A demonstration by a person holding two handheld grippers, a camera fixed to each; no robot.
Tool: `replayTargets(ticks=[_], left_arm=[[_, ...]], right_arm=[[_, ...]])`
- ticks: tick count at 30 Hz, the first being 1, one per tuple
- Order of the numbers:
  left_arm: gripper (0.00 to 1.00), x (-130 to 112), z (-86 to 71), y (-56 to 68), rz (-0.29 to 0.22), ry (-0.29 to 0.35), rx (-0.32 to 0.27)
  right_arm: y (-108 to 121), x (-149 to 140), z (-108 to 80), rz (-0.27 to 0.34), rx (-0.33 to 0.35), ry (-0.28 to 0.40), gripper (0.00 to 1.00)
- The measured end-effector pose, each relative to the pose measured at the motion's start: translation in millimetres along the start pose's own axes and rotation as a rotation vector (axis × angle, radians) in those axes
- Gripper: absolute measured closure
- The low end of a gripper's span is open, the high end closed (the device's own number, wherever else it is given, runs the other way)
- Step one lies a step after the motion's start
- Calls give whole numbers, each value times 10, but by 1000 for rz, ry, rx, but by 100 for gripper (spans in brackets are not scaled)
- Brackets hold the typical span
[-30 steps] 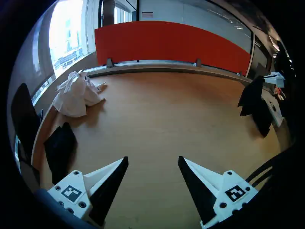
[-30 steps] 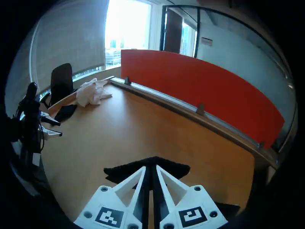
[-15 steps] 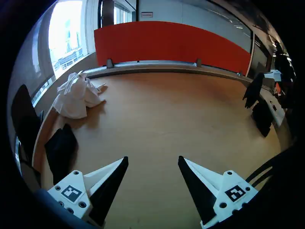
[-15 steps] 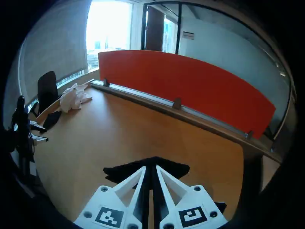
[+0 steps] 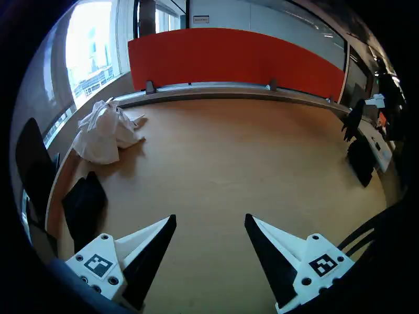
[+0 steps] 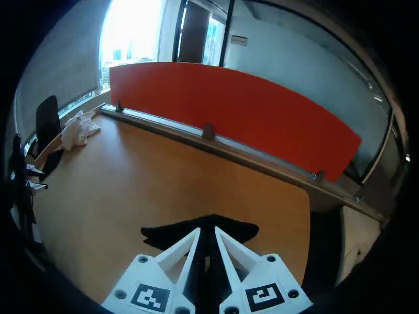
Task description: Fold towel
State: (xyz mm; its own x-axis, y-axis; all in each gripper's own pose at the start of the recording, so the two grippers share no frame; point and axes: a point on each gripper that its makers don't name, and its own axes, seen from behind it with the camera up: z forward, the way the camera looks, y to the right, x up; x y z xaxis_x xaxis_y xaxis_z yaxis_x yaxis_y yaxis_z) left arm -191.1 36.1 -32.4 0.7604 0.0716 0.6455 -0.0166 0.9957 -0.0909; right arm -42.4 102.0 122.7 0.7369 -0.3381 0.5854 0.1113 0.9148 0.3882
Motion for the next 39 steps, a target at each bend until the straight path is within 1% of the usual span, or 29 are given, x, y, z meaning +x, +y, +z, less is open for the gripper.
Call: replayTargets(ticks=[6,12,23,29,35,39], left_arm=[[3,23,10,35,5,0,-3],[3,32,11,54,6,-1,-4],[3,46,16,70,14,-2,-5],[3,58,24,95,18,-2,-9],[3,75,30,119,22,0,-15],[3,90,27,133,24,3,-19]], right_arm=[[253,-84,-33,16,-36,-23,96],[398,-195,-66,36,-56,-42,96],[524,-313,-155,63,-77,-51,96],[556,-427,-264,70,-88,-61,96],[602,-695,-414,89,-103,-92,96],[649,-971,-525,108,-122,-126,96]])
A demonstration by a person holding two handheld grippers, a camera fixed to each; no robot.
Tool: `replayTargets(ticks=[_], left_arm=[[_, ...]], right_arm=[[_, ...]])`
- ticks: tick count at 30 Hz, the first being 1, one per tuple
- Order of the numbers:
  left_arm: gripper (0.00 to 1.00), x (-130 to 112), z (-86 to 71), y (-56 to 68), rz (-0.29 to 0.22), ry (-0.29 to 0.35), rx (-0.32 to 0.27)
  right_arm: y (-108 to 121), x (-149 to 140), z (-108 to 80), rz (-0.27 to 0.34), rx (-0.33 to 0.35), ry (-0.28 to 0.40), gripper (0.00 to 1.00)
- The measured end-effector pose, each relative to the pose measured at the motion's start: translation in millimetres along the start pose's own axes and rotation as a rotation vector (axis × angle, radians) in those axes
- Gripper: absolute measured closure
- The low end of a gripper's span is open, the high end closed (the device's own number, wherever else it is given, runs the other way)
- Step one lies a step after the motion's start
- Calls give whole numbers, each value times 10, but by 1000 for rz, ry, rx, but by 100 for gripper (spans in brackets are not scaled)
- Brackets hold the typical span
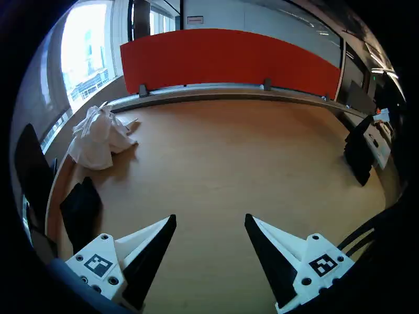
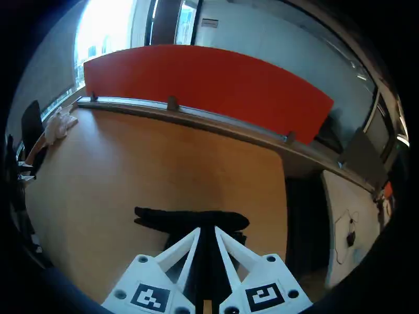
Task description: Fold towel
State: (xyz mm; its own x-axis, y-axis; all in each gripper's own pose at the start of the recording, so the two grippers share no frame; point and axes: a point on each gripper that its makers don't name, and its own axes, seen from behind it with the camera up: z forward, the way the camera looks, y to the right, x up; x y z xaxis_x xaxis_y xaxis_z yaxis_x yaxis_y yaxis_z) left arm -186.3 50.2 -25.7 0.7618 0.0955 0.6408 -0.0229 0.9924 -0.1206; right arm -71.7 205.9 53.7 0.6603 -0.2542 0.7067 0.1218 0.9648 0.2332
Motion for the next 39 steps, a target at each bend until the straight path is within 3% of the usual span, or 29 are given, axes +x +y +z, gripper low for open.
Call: replayTargets(ticks=[15,23,39], left_arm=[[3,-24,-9,42,5,-4,-5],[3,-8,-28,27,8,-1,-3],[3,-17,-42,-19,8,-1,1]], right_arm=[[166,-1062,-112,94,-41,-147,96],[233,-1252,-132,128,-56,-166,96],[293,-1391,-131,126,-82,-196,96]])
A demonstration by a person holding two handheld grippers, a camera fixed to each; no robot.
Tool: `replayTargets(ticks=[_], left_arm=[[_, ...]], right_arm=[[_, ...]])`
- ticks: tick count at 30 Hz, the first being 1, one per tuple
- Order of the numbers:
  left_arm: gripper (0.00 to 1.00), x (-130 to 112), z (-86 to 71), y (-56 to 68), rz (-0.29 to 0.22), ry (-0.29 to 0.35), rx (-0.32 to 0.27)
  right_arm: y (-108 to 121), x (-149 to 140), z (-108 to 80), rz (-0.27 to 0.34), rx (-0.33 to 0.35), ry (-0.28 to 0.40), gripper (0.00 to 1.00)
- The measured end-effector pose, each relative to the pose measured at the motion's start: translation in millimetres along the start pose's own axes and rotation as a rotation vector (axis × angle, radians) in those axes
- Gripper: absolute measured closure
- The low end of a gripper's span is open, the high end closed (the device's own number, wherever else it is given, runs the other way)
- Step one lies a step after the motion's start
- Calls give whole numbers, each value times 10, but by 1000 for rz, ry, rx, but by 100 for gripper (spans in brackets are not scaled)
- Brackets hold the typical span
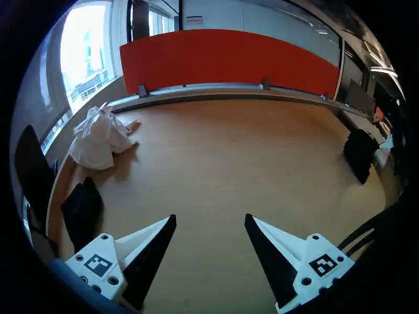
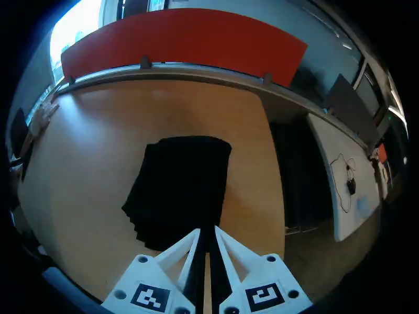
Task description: Fold towel
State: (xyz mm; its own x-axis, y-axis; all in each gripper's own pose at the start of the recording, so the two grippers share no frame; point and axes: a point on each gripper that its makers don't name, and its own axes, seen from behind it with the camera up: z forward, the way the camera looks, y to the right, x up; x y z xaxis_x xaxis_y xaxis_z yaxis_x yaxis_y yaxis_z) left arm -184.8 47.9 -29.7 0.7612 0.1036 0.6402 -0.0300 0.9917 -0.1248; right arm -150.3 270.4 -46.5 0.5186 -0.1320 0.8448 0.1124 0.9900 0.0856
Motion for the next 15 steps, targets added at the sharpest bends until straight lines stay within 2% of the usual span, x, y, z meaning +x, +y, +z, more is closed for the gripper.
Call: replayTargets(ticks=[15], left_arm=[[3,0,-5,-17,5,0,2]], right_arm=[[43,-88,48,13,-21,-21,95]])
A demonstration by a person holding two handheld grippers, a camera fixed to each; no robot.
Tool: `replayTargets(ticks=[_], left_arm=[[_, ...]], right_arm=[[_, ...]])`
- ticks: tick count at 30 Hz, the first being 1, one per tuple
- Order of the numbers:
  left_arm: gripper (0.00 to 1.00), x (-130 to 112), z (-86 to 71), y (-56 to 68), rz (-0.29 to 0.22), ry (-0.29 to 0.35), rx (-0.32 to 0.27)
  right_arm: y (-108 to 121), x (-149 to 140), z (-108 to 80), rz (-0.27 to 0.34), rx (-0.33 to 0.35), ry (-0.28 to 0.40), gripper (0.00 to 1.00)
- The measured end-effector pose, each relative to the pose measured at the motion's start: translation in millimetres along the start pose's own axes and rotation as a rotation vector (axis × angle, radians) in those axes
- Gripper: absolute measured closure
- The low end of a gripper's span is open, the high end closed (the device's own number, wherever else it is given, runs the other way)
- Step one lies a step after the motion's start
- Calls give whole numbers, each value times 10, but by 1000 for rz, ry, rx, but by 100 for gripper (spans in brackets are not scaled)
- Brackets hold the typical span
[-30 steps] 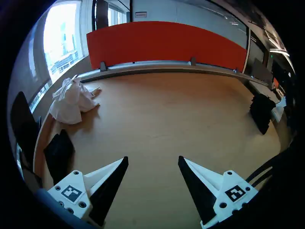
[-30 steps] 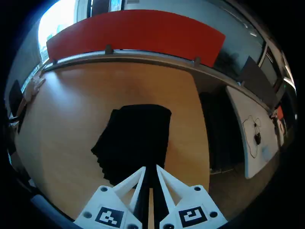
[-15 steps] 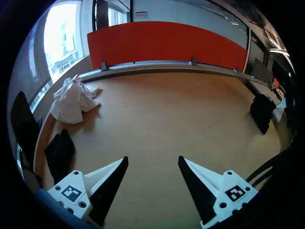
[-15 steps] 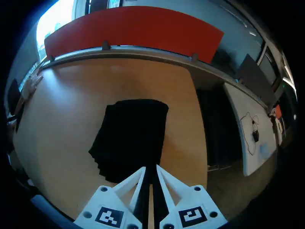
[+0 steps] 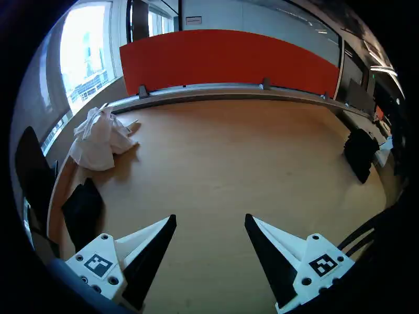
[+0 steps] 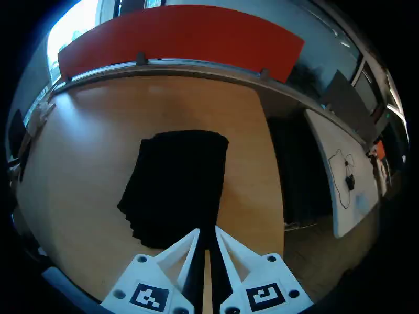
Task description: Fold towel
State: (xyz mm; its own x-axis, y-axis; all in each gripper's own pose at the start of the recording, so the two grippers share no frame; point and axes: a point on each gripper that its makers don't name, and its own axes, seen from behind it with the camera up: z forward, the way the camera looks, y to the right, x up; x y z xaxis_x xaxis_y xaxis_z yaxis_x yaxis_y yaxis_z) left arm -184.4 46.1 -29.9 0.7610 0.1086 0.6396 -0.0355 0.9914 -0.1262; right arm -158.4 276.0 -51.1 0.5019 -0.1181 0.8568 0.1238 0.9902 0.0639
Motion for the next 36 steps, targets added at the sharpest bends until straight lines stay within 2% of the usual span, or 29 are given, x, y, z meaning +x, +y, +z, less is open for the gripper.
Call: replayTargets(ticks=[3,4,7,9,14,24,26,28,30,36], left_arm=[[3,-2,-2,-6,0,0,1],[3,-3,-2,-8,0,0,1],[3,-6,-3,-8,-1,-1,2],[3,-7,-4,-5,-2,-1,1],[3,-6,-2,1,0,-1,0],[3,16,-12,10,-2,4,-2],[3,16,-19,10,-2,6,-2],[3,15,-26,9,-3,7,-1],[3,14,-32,8,-4,8,0],[3,32,-48,8,-4,13,1]], right_arm=[[16,-17,3,1,-9,-5,88],[27,-25,3,2,-13,-8,83],[80,-57,-1,2,-34,-19,53],[120,-83,-6,0,-49,-28,42],[145,-110,-12,-6,-62,-34,39],[59,-17,-21,8,-35,-8,33],[44,-4,-22,6,-33,-4,24],[24,19,-28,5,-31,5,4],[6,43,-35,4,-30,15,0],[-28,88,-54,6,-29,34,0]])
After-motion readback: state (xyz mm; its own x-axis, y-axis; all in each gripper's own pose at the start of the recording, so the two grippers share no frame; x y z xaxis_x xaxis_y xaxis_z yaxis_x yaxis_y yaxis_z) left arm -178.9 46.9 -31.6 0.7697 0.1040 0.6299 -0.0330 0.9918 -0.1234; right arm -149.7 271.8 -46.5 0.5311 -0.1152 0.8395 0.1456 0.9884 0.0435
